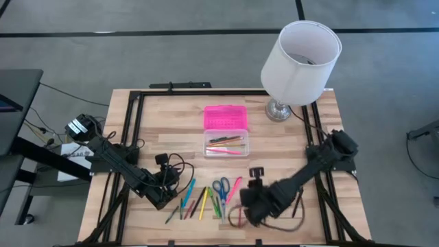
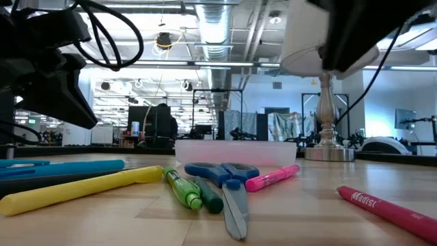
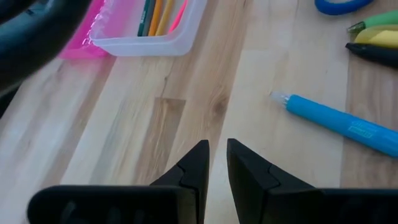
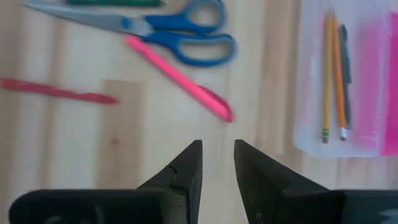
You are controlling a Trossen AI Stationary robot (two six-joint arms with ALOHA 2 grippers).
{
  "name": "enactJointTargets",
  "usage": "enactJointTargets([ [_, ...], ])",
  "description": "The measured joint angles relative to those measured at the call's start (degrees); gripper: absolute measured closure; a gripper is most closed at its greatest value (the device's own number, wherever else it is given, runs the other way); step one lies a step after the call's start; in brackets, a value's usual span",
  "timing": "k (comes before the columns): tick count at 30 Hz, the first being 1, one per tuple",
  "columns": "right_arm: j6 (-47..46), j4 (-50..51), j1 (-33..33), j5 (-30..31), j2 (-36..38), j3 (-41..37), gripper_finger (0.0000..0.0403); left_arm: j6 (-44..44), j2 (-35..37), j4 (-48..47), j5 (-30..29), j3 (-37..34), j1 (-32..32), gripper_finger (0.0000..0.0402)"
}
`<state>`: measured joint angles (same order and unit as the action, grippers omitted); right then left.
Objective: Pick & place school supplies into a supply box
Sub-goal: Put the left green crayon into the supply box
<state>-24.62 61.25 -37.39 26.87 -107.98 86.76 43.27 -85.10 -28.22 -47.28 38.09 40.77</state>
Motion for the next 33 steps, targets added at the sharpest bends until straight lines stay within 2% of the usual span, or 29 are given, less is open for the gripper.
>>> enactJointTargets([
  [4, -1.51, -3.54, -4.16, 2.63, -0.02, 0.0, 0.0317, -1.3, 0.0, 1.96, 0.0, 0.0, 0.0, 0.0349],
  [9, -1.97, -5.6, -8.25, 9.43, -0.02, 0.02, 0.0317, -4.33, 0.0, 5.42, 2.95, 0.0, 0.0, 0.0349],
  [12, -2.81, -5.6, -9.52, 14.11, -0.02, 0.01, 0.0317, -3.89, 0.02, 6.37, 8.8, 0.0, 0.0, 0.0349],
  [16, -2.85, -6.45, -9.83, 19.08, -0.02, -0.58, 0.0317, -1.02, 0.02, 6.33, 20.66, 0.0, 0.0, 0.0349],
  [21, -3.03, -7.45, -8.66, 19.8, -0.07, -3.86, 0.0317, 1.52, 0.02, 6.38, 30.61, 0.0, 0.0, 0.0349],
  [29, -3.02, -7.49, -5.84, 19.58, -0.11, -6.43, 0.0317, 3.41, 0.02, 7.01, 35.3, 0.0, 0.0, 0.0349],
  [33, -2.99, -7.28, -4.8, 19.56, -0.11, -6.43, 0.0317, 5.83, 0.01, 7.0, 40.01, 0.0, 0.0, 0.0349],
])
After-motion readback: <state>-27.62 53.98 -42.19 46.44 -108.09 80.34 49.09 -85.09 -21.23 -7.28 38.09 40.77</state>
